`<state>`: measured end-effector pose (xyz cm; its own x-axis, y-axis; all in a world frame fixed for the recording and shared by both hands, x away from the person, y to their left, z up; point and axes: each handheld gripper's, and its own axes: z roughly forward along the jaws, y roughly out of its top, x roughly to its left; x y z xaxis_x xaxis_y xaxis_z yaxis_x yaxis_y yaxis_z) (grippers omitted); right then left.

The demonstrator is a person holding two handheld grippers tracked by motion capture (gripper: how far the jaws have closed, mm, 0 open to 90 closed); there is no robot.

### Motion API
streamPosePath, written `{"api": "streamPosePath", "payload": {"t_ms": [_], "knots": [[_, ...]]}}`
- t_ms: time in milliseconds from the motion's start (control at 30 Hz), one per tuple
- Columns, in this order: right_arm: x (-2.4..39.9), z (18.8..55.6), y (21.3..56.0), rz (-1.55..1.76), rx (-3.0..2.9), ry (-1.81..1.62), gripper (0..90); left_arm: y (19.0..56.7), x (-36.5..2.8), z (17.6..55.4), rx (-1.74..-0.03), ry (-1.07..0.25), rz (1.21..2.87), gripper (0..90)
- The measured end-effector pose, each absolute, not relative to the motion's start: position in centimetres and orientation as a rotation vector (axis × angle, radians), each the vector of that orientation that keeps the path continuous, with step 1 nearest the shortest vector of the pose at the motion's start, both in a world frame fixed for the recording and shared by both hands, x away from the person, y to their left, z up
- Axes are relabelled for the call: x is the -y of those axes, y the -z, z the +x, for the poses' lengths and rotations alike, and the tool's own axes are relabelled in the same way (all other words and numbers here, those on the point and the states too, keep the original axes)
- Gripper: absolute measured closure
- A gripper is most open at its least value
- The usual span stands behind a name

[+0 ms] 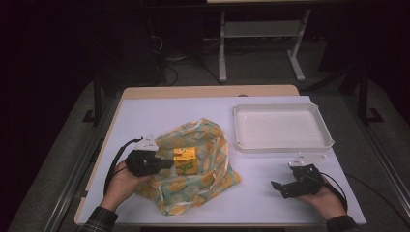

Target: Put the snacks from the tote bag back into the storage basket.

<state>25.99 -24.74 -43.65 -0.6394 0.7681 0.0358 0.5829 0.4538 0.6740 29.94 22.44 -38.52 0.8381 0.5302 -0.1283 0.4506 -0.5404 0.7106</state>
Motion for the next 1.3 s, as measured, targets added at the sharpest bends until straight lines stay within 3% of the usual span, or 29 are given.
{"api": "streamPosePath", "payload": {"t_ms": [767, 967, 1167, 1300], "knots": [[24.8, 26.0, 43.6, 1.162, -2.432, -0.971, 5.5, 38.4, -20.8, 29.0, -0.644, -0.1, 2.267, 89.5], [24.9, 26.0, 43.6, 1.168, -2.428, -0.974, 5.5, 37.8, -21.6, 28.8, -0.659, -0.106, 2.269, 77.0], [24.8, 26.0, 43.6, 1.165, -2.429, -0.974, 5.5, 37.4, -21.9, 28.7, -0.691, -0.119, 2.243, 50.8], [24.8, 26.0, 43.6, 1.16, -2.434, -0.972, 5.5, 37.1, -21.7, 28.8, -0.691, -0.136, 2.233, 40.1]]}}
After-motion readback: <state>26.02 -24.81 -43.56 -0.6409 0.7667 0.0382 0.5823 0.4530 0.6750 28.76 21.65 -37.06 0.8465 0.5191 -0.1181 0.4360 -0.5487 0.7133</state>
